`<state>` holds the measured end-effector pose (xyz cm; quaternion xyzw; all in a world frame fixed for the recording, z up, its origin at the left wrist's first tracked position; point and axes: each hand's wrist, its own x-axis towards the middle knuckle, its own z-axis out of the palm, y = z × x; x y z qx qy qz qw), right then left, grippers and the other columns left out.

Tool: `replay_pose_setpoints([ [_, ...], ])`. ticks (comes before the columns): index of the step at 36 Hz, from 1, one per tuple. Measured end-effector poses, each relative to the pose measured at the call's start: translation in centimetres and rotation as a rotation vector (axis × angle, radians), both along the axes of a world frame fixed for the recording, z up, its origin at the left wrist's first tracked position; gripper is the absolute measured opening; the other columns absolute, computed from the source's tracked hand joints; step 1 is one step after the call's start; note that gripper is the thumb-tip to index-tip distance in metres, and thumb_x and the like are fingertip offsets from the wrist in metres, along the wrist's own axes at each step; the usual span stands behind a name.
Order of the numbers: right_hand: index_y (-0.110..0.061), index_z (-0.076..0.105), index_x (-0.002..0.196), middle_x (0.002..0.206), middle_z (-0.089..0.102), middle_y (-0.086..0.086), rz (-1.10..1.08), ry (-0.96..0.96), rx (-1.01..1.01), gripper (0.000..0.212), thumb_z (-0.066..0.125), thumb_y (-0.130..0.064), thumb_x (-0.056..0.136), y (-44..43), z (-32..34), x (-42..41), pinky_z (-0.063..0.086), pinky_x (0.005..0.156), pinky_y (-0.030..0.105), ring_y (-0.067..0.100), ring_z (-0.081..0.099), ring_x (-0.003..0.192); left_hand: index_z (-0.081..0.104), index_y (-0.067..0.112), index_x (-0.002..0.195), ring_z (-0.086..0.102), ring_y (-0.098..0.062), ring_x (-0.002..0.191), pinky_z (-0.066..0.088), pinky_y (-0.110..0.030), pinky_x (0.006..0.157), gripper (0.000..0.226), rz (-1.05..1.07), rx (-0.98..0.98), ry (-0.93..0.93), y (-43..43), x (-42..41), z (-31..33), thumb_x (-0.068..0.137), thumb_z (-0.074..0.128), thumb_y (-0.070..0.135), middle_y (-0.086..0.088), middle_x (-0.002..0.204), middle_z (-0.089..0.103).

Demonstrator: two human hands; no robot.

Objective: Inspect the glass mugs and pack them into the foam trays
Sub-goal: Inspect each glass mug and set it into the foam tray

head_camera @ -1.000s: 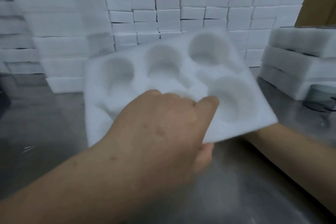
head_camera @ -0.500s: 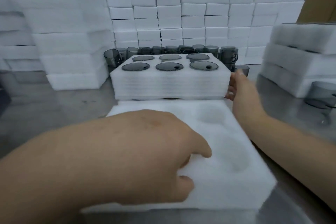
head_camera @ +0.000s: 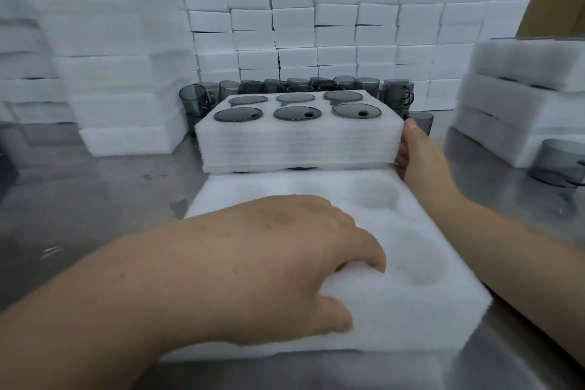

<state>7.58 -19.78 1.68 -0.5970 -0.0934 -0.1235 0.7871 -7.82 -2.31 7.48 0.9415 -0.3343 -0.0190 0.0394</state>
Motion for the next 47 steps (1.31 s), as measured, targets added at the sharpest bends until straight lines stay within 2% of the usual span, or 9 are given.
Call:
replay_pose_setpoints([
  [7,-0.02,0.065,0.088,0.071,0.071,-0.007,0.119,0.038,0.104,0.029,0.041,-0.034,0.097,-0.3,0.4,-0.2,0.049,0.052,0.017,0.006,0.068,0.066,0.04,0.047,0.13,0.035,0.007,0.113,0.01,-0.019,0.111,0.051,-0.039,-0.084,0.0,-0.3,0.2,0.2,0.081,0.055,0.051,0.022,0.107,0.05],
  [15,-0.017,0.061,0.1,0.084,0.071,-0.002,0.253,0.127,0.121,0.021,0.044,-0.028,0.095,-0.6,0.6,-0.4,0.053,0.056,0.019,0.01,0.068,0.071,0.031,0.047,0.139,0.027,0.01,0.119,-0.005,-0.011,0.111,0.052,-0.029,-0.082,0.026,-0.5,1.1,-0.2,0.09,0.05,0.041,0.022,0.119,0.045],
  [21,-0.015,0.058,0.09,0.065,0.068,-0.003,0.376,0.083,-0.003,0.027,0.034,-0.003,0.093,-0.4,1.0,-0.3,0.05,0.051,0.016,0.011,0.065,0.058,0.026,0.046,0.141,0.026,0.008,0.122,-0.004,-0.012,0.111,0.054,-0.032,-0.095,0.011,-0.3,1.9,-0.8,0.091,0.047,0.04,0.022,0.122,0.043],
  [26,-0.012,0.061,0.1,0.084,0.071,0.006,0.365,0.093,-0.101,0.035,0.035,0.006,0.084,-0.9,0.8,0.2,0.053,0.07,0.03,0.021,0.067,0.075,0.025,0.059,0.13,0.037,0.009,0.105,0.031,-0.02,0.101,0.062,-0.007,-0.166,0.049,0.0,2.0,-0.6,0.075,0.054,0.059,0.032,0.102,0.047],
  [30,-0.005,0.057,0.12,0.116,0.061,0.024,0.315,0.147,-0.171,0.047,0.039,0.005,0.078,-1.2,0.5,0.9,0.044,0.093,0.05,0.036,0.059,0.1,0.042,0.066,0.107,0.054,0.012,0.093,0.04,-0.008,0.084,0.051,0.051,-0.482,-0.011,0.8,1.9,0.4,0.057,0.047,0.072,0.036,0.098,0.057],
  [34,-0.014,0.06,0.091,0.06,0.069,-0.006,0.241,0.191,-0.23,0.042,0.031,0.016,0.082,-1.2,0.9,2.0,0.049,0.047,0.017,0.008,0.065,0.053,0.064,0.034,0.077,0.055,0.001,0.057,0.047,-0.015,0.06,0.016,0.228,-1.131,-0.315,3.4,4.0,1.9,0.073,0.051,0.027,0.015,0.057,0.063],
  [38,-0.018,0.058,0.082,0.053,0.066,-0.009,0.237,0.196,-0.263,0.045,0.03,0.018,0.082,-1.2,0.8,1.9,0.045,0.04,0.014,0.005,0.062,0.046,0.056,0.022,0.07,0.044,-0.001,0.043,0.036,-0.014,0.047,0.029,0.612,-1.556,-0.566,7.4,7.5,1.2,0.079,0.037,0.001,0.008,0.05,0.056],
  [42,-0.014,0.054,0.084,0.047,0.063,-0.009,0.24,0.224,-0.259,0.042,0.029,0.02,0.083,-0.9,1.2,1.8,0.043,0.036,0.014,0.003,0.059,0.041,0.057,0.021,0.083,0.053,-0.015,0.068,0.039,-0.028,0.064,0.024,0.944,-1.17,-0.351,10.0,10.4,-3.8,0.088,0.038,0.007,-0.005,0.083,0.064],
  [47,-0.013,0.052,0.095,0.047,0.062,-0.011,0.219,0.231,-0.302,0.041,0.029,0.018,0.084,-0.8,1.3,1.5,0.043,0.037,0.013,0.002,0.058,0.04,0.058,0.015,0.077,0.05,-0.018,0.08,0.035,-0.026,0.063,0.021,0.865,-0.951,-0.113,9.6,10.9,-5.8,0.079,0.05,0.035,-0.006,0.08,0.061],
])
